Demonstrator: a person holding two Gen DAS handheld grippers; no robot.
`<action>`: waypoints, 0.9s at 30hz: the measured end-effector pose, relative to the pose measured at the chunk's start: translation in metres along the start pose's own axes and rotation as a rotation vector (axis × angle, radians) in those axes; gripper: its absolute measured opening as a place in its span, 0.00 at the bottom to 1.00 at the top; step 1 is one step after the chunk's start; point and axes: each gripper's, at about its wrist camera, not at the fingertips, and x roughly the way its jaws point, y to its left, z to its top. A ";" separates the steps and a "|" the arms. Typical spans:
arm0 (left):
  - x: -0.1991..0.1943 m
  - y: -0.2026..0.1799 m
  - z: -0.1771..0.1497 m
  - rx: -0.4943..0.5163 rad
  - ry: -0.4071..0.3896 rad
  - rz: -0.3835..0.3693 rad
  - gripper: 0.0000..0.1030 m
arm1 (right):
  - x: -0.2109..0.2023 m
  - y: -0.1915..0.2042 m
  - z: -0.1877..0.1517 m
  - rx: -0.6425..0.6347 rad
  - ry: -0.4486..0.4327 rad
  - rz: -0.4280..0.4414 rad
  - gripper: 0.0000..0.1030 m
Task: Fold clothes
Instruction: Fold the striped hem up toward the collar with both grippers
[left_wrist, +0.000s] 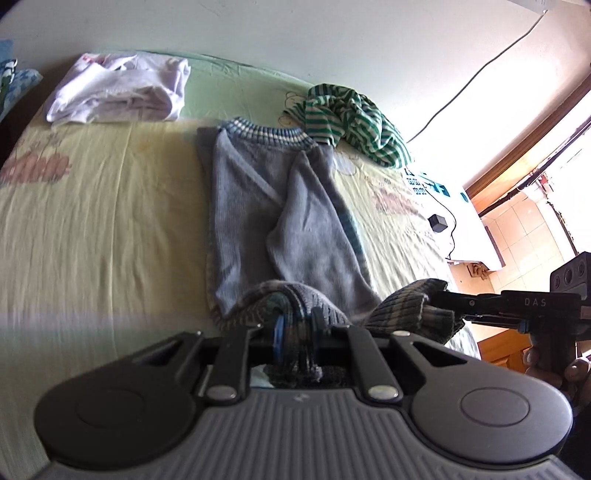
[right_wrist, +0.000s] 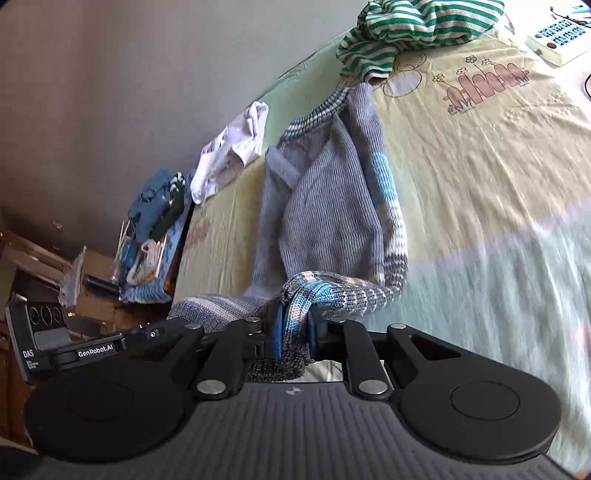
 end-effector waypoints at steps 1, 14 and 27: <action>0.005 0.004 0.008 -0.007 0.001 0.007 0.09 | 0.005 -0.001 0.008 0.017 -0.011 -0.001 0.14; 0.100 0.067 0.072 -0.200 0.082 -0.018 0.11 | 0.081 -0.044 0.078 0.123 -0.049 -0.098 0.20; 0.041 0.066 0.060 -0.002 -0.089 0.048 0.40 | 0.059 -0.013 0.065 -0.391 -0.093 -0.257 0.56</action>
